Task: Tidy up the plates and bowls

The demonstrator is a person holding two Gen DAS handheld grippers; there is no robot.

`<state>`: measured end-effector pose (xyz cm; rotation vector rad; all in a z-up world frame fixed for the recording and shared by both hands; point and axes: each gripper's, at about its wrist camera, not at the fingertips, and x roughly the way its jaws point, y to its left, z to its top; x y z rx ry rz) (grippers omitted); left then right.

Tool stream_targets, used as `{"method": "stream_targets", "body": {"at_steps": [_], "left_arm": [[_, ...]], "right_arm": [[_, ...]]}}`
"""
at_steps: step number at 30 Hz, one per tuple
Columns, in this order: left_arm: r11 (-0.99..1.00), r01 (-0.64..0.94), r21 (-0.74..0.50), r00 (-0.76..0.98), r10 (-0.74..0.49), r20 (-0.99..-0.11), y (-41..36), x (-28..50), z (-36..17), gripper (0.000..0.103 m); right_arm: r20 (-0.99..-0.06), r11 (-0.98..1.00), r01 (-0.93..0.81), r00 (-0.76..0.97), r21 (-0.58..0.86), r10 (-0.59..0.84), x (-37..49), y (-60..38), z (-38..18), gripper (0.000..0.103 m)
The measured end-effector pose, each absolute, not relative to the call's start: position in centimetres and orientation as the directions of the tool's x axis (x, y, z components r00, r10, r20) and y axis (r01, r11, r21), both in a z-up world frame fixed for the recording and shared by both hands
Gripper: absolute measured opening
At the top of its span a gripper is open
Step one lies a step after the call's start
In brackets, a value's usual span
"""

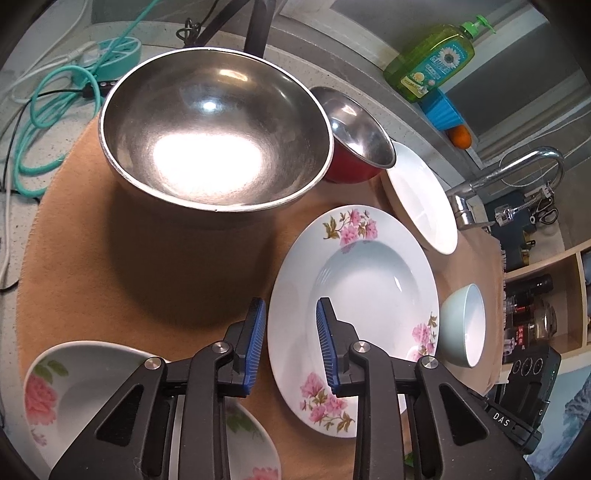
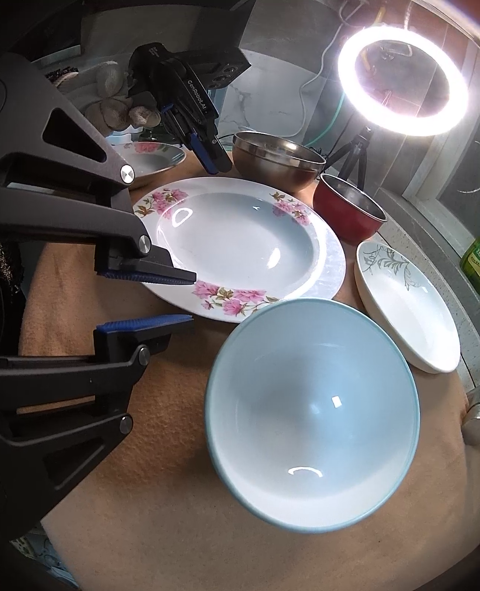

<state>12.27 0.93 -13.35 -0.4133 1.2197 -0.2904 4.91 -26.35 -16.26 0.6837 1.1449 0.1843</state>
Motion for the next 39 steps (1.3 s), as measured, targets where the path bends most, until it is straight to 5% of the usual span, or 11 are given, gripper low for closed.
{"method": "stream_targets", "body": {"at_steps": [39], "left_arm": [[0.914, 0.022, -0.406, 0.282, -0.395, -0.874, 0.1, 11.5, -14.3, 0.020]], "right_arm": [[-0.831, 0.871, 0.127, 0.391, 0.475, 0.396, 6.0, -25.3, -16.2, 0.012]]}}
